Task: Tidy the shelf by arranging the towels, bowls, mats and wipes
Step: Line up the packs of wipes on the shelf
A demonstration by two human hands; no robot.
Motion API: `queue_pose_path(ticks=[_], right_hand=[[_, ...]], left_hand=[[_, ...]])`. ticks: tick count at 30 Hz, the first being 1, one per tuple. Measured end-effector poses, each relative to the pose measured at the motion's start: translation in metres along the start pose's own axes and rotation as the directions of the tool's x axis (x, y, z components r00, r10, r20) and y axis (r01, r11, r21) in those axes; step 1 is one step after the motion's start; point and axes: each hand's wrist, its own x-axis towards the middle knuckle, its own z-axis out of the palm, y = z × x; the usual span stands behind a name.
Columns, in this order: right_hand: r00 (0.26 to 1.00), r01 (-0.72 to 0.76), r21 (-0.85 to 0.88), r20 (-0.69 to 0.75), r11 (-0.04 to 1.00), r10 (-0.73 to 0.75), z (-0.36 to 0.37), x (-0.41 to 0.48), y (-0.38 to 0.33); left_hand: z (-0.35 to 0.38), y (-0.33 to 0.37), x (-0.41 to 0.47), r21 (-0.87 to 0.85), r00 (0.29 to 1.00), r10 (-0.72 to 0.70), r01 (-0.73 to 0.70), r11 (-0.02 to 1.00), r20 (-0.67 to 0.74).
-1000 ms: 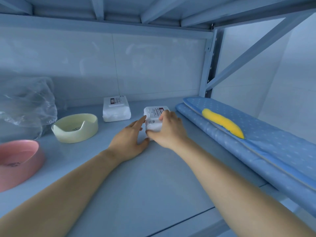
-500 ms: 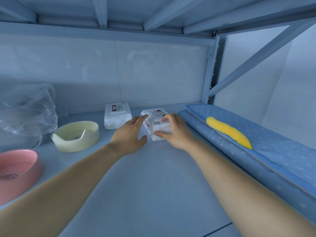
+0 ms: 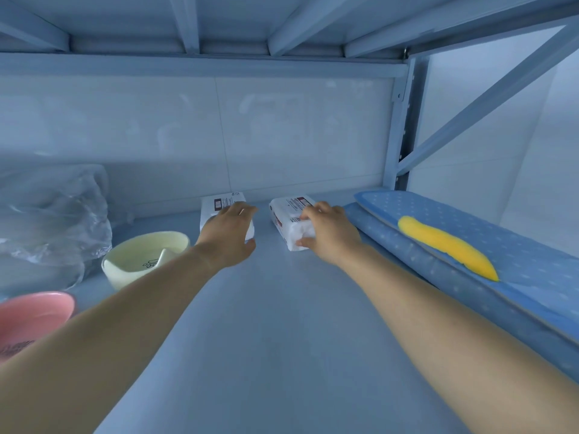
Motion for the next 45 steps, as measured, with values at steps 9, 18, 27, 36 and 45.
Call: queue_pose_path(ticks=[9,18,27,36,45], right_hand=[[0.999,-0.010,0.107,-0.030,0.994,0.013,0.016,0.023,0.014],[0.999,-0.010,0.162,-0.036,0.987,0.016,0.025,0.030,0.029],[0.995,-0.047,0.246,-0.073,0.968,0.067,0.029,0.043,0.031],[0.993,-0.091,0.027,0.080,0.996,0.088,0.026,0.070,0.036],[0.963,-0.023,-0.024,-0.269,0.999,0.016,0.036,0.048,0.019]], left_hand=[[0.015,-0.008,0.020,0.089,0.994,-0.044,0.035,0.995,0.099],[0.019,-0.017,0.032,0.118,0.982,-0.143,0.128,0.985,0.126],[0.021,-0.011,0.029,0.072,0.988,-0.132,0.126,0.989,0.075],[0.024,0.003,0.035,-0.115,0.995,-0.084,0.089,0.989,0.054],[0.037,-0.001,0.030,-0.133,0.993,-0.107,0.100,0.986,-0.045]])
